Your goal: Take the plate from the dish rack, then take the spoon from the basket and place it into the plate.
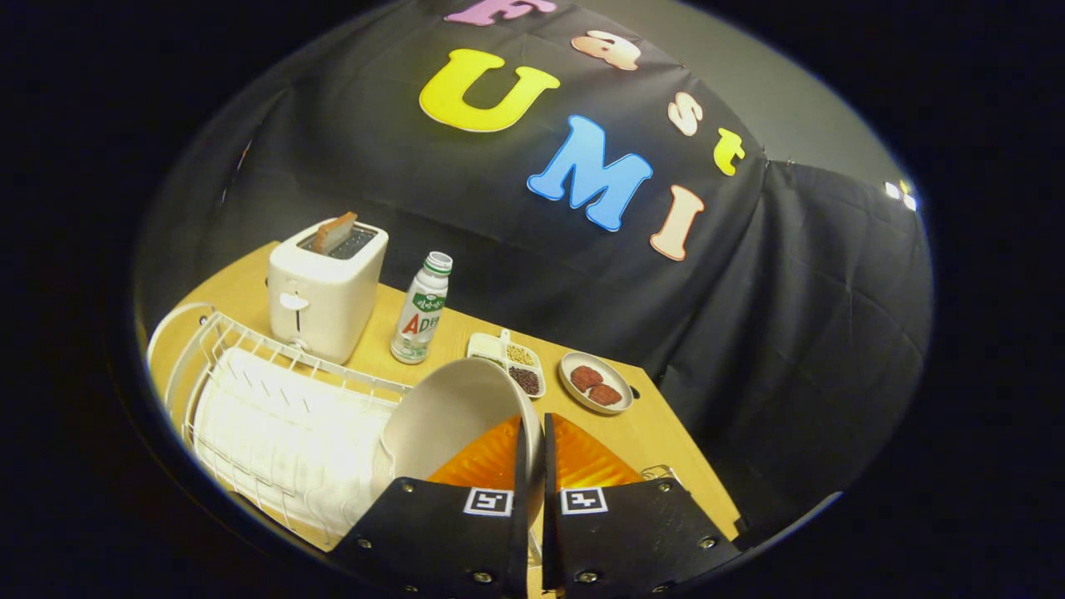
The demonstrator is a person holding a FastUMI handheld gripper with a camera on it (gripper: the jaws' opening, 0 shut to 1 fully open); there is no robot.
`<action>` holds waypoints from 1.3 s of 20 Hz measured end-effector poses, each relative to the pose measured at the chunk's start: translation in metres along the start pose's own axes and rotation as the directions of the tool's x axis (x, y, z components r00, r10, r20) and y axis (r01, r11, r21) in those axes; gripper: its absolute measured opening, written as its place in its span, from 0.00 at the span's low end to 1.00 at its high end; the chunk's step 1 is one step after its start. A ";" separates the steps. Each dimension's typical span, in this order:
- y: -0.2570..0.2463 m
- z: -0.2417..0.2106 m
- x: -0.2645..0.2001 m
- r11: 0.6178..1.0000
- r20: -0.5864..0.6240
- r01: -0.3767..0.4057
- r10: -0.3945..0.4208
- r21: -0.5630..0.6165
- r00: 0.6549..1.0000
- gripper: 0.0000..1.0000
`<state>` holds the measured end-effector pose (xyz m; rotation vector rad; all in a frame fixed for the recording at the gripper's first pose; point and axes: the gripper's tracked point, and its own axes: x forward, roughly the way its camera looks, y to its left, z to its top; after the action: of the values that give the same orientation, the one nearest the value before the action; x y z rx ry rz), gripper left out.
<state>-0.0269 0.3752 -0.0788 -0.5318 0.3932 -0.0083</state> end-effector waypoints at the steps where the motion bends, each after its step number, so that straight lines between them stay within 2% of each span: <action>1: 0.002 0.005 0.002 1.000 0.014 0.006 -0.006 -0.029 1.000 0.07; 2: -0.002 0.006 0.006 0.997 0.014 0.030 -0.029 -0.066 0.999 0.01; 8: -0.004 0.024 -0.010 0.987 0.045 0.074 -0.068 -0.143 0.997 0.00; 11: -0.021 0.038 -0.018 0.960 0.094 0.159 -0.140 -0.230 0.986 0.00; 18: -0.018 0.050 -0.049 0.964 0.130 0.140 -0.113 -0.227 0.985 0.00; 23: -0.019 0.039 -0.088 0.980 0.121 0.100 -0.079 -0.173 0.990 0.00; 26: -0.014 0.021 -0.114 0.994 0.101 0.047 -0.037 -0.095 0.994 0.00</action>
<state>-0.1232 0.3851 -0.0142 -0.6338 0.2864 -0.0034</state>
